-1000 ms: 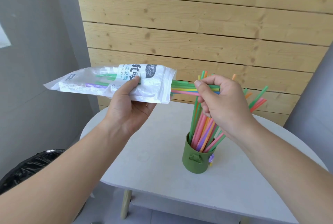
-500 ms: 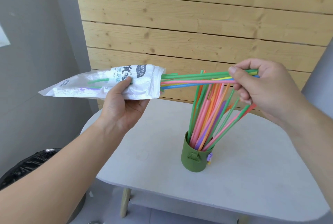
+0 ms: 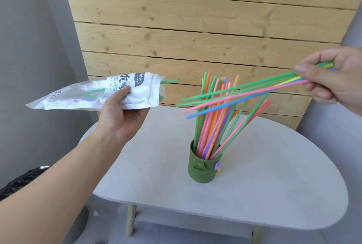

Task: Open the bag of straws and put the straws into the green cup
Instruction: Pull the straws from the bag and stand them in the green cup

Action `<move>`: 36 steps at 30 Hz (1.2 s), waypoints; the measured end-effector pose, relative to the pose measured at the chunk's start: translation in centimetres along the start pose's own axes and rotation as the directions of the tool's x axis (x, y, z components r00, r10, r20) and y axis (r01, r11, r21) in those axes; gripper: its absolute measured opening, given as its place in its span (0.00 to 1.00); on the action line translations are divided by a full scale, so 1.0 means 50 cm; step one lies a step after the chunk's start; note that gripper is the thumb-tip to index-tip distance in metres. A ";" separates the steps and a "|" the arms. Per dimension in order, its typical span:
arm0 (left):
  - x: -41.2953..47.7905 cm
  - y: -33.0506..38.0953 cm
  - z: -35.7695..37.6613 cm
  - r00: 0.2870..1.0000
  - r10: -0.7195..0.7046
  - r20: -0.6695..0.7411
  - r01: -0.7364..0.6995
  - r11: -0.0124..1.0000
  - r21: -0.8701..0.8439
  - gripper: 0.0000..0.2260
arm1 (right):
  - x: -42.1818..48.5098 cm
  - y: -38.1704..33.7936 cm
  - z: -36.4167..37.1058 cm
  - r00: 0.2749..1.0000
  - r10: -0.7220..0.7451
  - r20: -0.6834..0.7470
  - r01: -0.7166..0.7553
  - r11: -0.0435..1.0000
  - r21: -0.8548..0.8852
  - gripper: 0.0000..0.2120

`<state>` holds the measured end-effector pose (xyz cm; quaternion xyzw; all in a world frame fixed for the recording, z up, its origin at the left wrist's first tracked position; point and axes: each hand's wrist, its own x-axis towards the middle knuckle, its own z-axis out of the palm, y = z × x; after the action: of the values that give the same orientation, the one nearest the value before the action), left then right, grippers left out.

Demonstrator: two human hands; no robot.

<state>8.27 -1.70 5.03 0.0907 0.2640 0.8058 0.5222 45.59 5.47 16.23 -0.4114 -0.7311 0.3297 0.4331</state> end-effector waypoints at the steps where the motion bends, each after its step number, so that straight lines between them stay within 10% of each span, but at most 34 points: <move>1: -0.001 -0.003 0.001 1.000 0.000 0.005 0.000 1.000 0.002 0.07 | -0.004 0.002 -0.007 1.000 0.016 0.027 -0.015 0.999 -0.030 0.07; 19: -0.009 -0.035 -0.001 0.993 -0.057 0.104 0.047 0.994 0.097 0.08 | 0.000 -0.041 0.095 0.969 0.100 0.225 0.084 0.726 -0.682 0.10; 36: -0.016 -0.002 -0.011 0.996 -0.032 0.088 0.025 0.997 0.077 0.07 | 0.035 -0.022 0.263 0.988 -0.135 0.078 0.147 0.633 -0.760 0.27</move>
<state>8.45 -2.56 4.63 0.1427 0.2721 0.7828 0.5411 32.85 4.88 12.45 -0.4947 -0.8346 -0.0411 0.2387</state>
